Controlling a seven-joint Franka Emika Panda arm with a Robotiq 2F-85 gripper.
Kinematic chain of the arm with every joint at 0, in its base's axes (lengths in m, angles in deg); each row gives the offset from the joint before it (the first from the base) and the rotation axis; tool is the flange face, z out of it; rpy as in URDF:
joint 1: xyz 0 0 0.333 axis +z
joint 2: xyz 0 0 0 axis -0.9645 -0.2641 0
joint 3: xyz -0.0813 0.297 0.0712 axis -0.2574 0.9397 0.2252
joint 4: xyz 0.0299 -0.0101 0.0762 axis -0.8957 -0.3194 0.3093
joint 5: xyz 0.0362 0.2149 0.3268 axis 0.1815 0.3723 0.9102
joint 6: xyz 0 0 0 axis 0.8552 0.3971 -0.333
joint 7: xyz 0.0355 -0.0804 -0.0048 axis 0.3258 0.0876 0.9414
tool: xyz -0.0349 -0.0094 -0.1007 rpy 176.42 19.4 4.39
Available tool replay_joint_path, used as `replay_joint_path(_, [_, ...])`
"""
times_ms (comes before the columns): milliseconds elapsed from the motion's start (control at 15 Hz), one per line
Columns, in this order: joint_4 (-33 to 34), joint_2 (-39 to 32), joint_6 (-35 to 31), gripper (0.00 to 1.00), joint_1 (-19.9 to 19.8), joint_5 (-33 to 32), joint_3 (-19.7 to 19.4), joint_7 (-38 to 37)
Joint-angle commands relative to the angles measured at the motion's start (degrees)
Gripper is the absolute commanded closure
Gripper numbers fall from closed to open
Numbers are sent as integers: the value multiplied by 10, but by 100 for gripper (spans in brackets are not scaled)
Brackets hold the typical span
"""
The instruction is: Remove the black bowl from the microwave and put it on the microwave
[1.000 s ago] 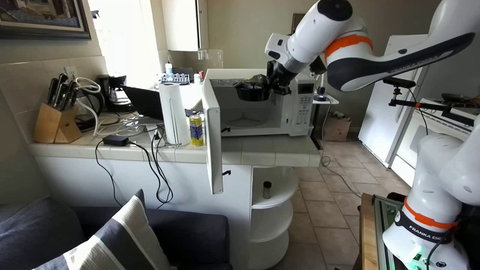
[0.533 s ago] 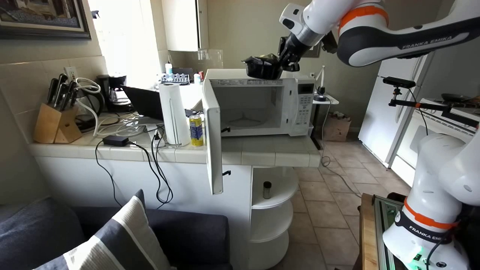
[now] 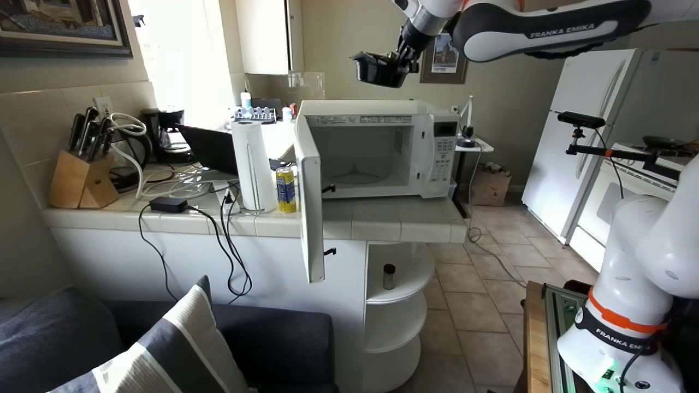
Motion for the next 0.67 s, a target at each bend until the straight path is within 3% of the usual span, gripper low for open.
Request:
replay_joint_path(0, [129, -124, 4, 98, -26, 10, -2, 5])
replay_joint_path(600, [352, -341, 13, 98, -42, -8, 5, 11])
